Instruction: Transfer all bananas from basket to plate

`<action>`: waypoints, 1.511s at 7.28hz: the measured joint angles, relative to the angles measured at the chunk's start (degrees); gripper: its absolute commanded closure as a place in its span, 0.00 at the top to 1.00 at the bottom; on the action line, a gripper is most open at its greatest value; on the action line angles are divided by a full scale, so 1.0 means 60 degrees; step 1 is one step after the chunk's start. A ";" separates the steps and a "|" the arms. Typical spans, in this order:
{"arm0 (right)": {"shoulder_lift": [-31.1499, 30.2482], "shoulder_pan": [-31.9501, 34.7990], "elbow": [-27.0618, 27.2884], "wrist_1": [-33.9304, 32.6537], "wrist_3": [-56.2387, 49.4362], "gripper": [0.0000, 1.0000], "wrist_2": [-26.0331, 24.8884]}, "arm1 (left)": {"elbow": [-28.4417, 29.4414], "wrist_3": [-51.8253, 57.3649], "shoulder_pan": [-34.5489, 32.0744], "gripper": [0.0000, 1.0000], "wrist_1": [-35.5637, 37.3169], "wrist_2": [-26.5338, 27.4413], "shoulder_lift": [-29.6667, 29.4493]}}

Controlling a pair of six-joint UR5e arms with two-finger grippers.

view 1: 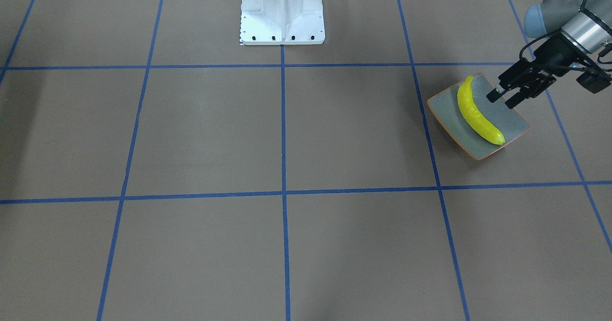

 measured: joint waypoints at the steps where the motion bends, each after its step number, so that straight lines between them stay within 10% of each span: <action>1: 0.0379 -0.0006 0.0080 -0.0192 0.0491 0.00 0.0300 | -0.0016 0.0001 0.0022 1.00 0.0010 0.0076 -0.0298; 11: 0.4030 -0.5240 0.1765 0.2833 1.4223 0.00 0.0655 | 0.0182 -0.0862 0.2323 1.00 0.0079 0.0849 -0.4940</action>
